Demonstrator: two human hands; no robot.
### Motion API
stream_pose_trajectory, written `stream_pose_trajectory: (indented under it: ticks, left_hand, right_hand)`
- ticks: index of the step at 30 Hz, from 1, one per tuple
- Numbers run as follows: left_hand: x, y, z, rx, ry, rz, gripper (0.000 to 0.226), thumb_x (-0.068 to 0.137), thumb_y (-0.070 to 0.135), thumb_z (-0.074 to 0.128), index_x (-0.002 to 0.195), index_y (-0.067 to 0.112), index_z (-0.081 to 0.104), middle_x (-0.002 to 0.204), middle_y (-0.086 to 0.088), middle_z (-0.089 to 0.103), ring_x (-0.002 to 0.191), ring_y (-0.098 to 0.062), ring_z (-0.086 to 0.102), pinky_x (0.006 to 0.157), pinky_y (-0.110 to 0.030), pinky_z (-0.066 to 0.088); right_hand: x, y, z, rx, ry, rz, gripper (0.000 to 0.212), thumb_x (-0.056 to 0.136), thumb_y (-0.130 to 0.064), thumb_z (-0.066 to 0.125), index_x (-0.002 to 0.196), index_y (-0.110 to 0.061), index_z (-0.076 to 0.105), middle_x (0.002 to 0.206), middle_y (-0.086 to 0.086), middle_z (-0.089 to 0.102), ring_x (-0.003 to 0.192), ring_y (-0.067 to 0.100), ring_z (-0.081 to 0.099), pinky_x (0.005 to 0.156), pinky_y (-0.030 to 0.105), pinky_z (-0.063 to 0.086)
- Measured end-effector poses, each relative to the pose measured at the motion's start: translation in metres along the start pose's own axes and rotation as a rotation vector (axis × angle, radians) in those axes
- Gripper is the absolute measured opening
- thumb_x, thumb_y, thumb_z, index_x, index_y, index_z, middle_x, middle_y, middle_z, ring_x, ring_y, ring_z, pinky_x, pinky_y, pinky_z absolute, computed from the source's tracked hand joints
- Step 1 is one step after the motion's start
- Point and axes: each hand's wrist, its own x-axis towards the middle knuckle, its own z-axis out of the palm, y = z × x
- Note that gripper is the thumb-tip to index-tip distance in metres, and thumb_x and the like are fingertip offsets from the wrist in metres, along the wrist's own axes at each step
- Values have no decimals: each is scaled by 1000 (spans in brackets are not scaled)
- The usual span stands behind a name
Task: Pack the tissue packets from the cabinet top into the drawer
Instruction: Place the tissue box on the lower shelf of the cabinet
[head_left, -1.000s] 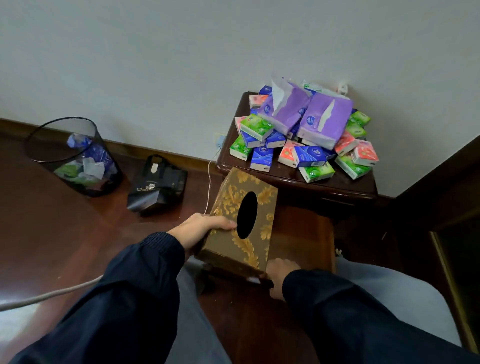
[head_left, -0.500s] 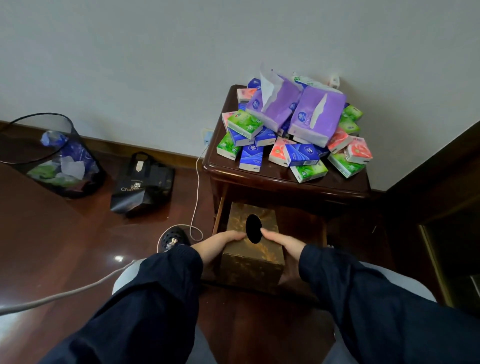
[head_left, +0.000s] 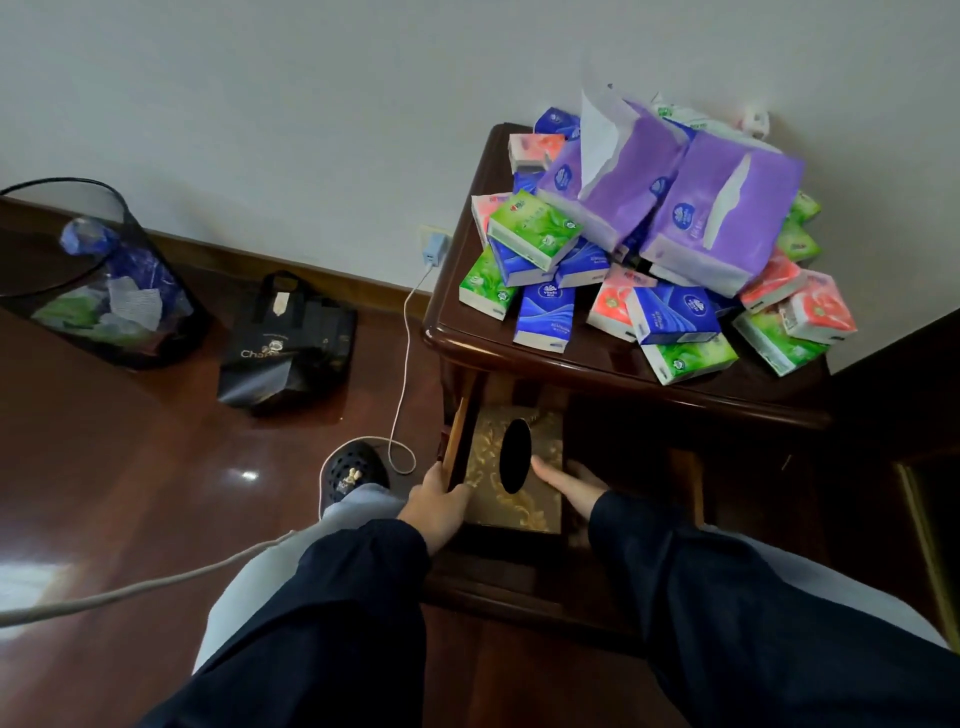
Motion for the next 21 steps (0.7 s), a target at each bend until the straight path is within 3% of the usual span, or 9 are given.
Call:
stream_pose_trajectory:
  ticks: [6,10,13,15,18,21]
  left_hand:
    - [9,-5,-4,59,21,60,70,91,30,57,156,27,30,134,-2,52,113,-21,58,101,-39,52]
    - [8,-4,-5,47,-15,79,79,90,32,60,158,41,20,143,-7,44,110,-22,59,95,-38,55]
    - [6,-3,-4,106,-33,81,82,91,36,59,156,49,12,138,-7,36,89,-8,50,73,-20,48]
    - [7,-3,-3,121,-28,76,82,91,37,59,156,49,11,136,-7,34,85,-6,47,68,-18,44]
    - [5,-2,-3,135,-13,64,82,91,38,59,157,49,11,138,-8,34,86,-10,47,72,-22,44]
    - [5,-1,-2,149,5,64,80,92,38,59,157,48,13,144,-11,35,100,-20,48,85,-26,45]
  right_hand:
    - [32,-6,17,178,46,39,125,66,-58,86,158,-43,3,167,6,13,147,48,23,82,74,51]
    - [45,-13,28,235,116,7,105,70,-63,82,155,-40,24,160,6,32,139,40,41,100,65,47]
    - [43,-18,33,269,126,11,96,73,-61,81,153,-42,30,155,4,38,134,41,46,95,66,50]
    - [39,-20,35,297,103,25,92,74,-55,83,150,-43,34,152,5,40,130,42,49,87,67,54]
    - [39,-21,38,332,107,28,94,75,-46,86,152,-40,33,156,6,35,134,41,43,89,64,54]
    - [40,-24,39,368,119,-10,100,79,-37,85,157,-37,24,164,4,20,144,39,30,86,59,57]
